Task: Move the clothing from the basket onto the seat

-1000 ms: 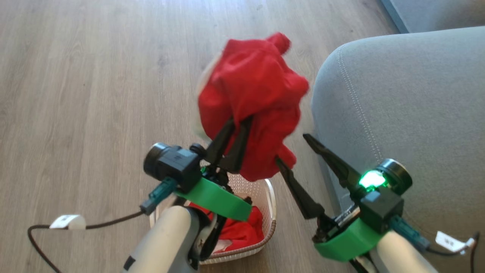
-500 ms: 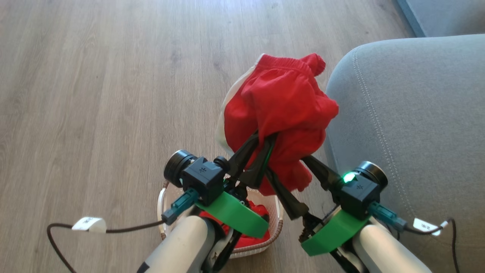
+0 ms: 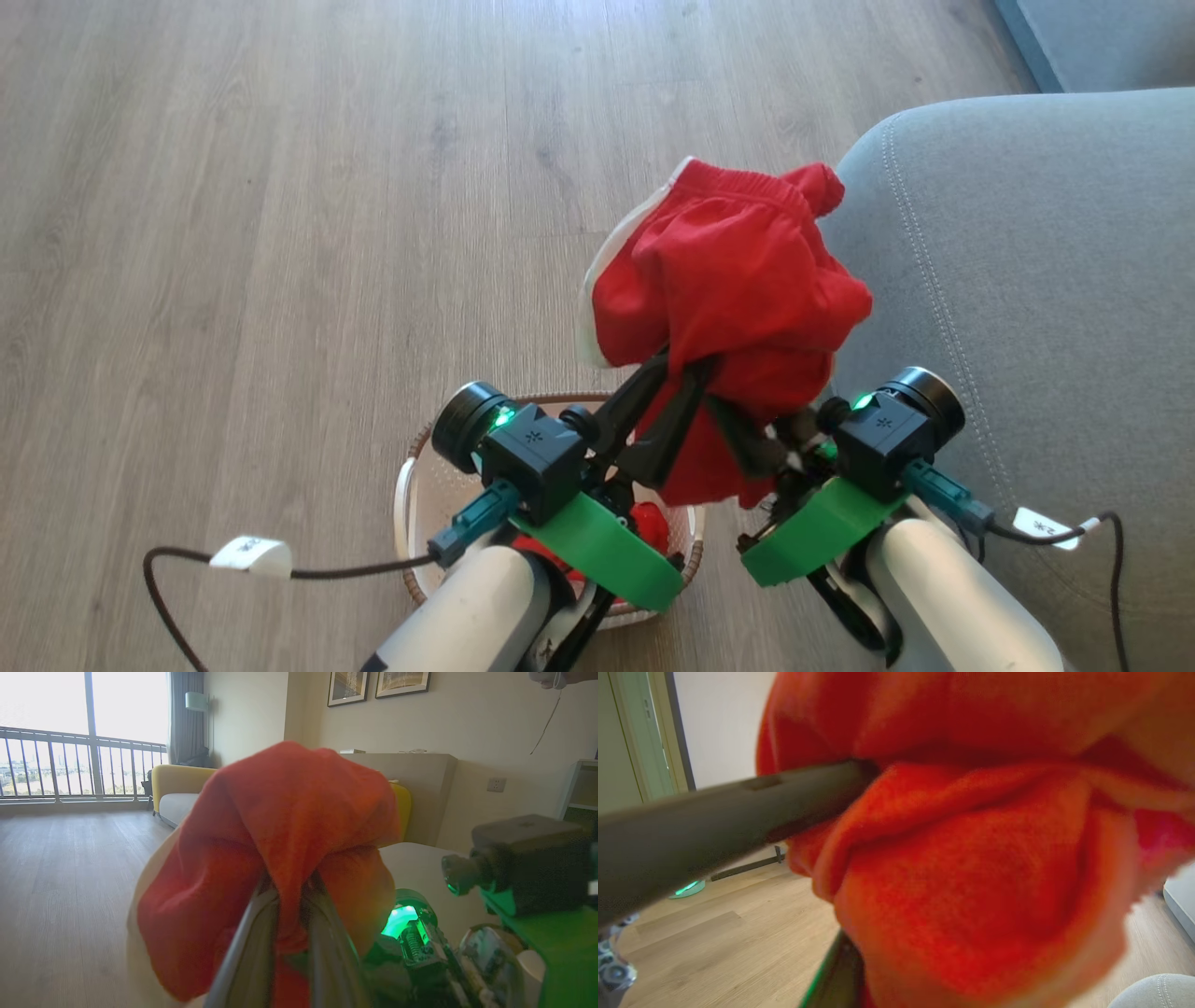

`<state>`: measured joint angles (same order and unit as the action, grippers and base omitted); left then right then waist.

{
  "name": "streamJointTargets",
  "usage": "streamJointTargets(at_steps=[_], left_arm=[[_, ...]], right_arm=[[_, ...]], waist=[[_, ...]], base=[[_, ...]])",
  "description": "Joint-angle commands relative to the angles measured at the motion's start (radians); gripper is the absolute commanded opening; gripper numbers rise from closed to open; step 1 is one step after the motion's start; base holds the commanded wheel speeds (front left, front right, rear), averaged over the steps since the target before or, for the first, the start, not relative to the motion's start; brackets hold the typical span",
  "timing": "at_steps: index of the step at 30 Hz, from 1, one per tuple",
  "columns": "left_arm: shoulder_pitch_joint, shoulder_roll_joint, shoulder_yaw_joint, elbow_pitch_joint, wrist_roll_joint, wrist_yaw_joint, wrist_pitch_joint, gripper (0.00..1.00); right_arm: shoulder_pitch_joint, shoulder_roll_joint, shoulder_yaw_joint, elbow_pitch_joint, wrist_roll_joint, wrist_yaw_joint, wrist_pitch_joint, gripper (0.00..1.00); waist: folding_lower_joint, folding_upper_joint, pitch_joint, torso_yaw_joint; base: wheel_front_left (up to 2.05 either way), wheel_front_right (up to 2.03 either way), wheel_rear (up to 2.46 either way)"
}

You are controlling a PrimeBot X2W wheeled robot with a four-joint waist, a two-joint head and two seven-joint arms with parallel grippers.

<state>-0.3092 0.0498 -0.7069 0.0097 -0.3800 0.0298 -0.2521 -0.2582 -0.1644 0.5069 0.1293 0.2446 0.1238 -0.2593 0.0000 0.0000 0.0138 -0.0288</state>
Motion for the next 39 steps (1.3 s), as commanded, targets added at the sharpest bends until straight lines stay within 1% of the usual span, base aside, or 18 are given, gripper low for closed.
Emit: streamJointTargets(at_steps=[1,11,19,20,21,33,39], left_arm=[[-0.052,0.0,0.034,-0.031,-0.005,0.001,-0.01,0.0],[-0.028,0.0,0.053,0.007,-0.021,0.009,-0.01,0.0],[-0.023,0.0,0.053,0.05,-0.026,0.0,-0.01,0.0],[-0.024,0.0,0.05,0.06,-0.028,-0.004,-0.01,0.32],[-0.026,0.0,0.047,0.07,-0.025,-0.006,-0.01,1.0],[-0.03,0.0,0.046,0.118,-0.013,-0.003,-0.01,1.0],[-0.01,0.0,0.067,0.162,0.011,-0.013,-0.01,1.0]], right_arm=[[-0.026,0.019,-0.004,-0.027,-0.011,0.007,-0.002,0.0],[0.002,0.071,-0.141,-0.054,-0.036,0.007,-0.002,0.0],[0.007,0.089,-0.187,-0.083,-0.024,0.007,-0.002,0.0],[0.007,0.091,-0.193,-0.088,-0.023,0.007,-0.002,0.0],[0.008,0.092,-0.2,-0.094,-0.021,0.007,-0.002,0.0],[0.018,0.101,-0.256,-0.111,-0.039,0.007,-0.002,0.0],[0.012,0.101,-0.301,-0.115,-0.037,0.007,-0.002,0.0]], waist=[[0.0,0.0,-0.001,0.002],[0.0,0.0,-0.002,-0.002],[0.0,0.0,0.004,-0.006],[0.0,0.0,0.005,-0.006],[0.0,0.0,0.006,-0.005],[0.0,0.0,0.008,0.007],[0.0,0.0,0.008,0.005]], base=[[0.0,0.0,0.0],[0.0,0.0,0.0],[0.0,0.0,0.0],[0.0,0.0,0.0],[0.0,0.0,0.0],[0.0,0.0,0.0],[0.0,0.0,0.0]])
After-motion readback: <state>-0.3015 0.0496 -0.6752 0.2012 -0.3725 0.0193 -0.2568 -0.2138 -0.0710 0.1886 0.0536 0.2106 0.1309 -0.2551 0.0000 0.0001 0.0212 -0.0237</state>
